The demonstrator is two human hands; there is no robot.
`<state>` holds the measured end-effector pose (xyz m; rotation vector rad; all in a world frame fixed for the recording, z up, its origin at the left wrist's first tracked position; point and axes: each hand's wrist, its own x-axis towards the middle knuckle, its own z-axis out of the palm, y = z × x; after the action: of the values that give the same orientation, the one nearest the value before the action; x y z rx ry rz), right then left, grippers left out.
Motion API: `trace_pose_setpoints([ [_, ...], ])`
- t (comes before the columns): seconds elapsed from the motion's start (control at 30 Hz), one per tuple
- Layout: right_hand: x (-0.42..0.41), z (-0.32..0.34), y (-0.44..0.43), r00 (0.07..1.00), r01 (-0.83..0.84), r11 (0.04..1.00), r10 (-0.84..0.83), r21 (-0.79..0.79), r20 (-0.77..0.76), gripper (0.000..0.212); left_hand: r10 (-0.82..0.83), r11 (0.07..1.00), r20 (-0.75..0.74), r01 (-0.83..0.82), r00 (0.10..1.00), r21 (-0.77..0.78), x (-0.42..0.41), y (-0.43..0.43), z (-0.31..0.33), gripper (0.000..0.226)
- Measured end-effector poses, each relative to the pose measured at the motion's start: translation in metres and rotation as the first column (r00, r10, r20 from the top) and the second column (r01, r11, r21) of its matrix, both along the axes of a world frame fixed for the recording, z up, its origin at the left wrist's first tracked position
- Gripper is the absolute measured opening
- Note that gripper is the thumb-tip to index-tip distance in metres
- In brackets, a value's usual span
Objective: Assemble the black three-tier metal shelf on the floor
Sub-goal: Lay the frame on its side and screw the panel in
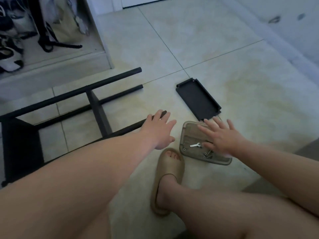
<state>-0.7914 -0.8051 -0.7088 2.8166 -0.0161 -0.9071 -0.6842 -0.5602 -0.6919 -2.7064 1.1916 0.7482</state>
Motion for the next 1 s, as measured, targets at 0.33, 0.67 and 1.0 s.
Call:
trace_pose_setpoints([
  [0.33, -0.006, -0.106, -0.030, 0.966, 0.099, 0.989, -0.068, 0.112, -0.250, 0.062, 0.325, 0.930, -0.501, -0.366, 0.802, 0.016, -0.014, -0.059, -0.105, 0.063],
  [0.67, 0.006, -0.168, -0.056, 0.974, 0.044, 0.999, -0.049, -0.025, -0.220, 0.045, 0.473, 0.761, -0.580, -0.639, 0.663, -0.109, -0.028, -0.075, -0.162, 0.026],
  [1.0, 0.017, -0.175, -0.057, 0.993, 0.075, 0.997, -0.075, -0.001, -0.093, 0.033, 0.432, 0.715, -0.706, -0.691, 0.561, -0.111, -0.018, -0.070, -0.157, 0.031],
])
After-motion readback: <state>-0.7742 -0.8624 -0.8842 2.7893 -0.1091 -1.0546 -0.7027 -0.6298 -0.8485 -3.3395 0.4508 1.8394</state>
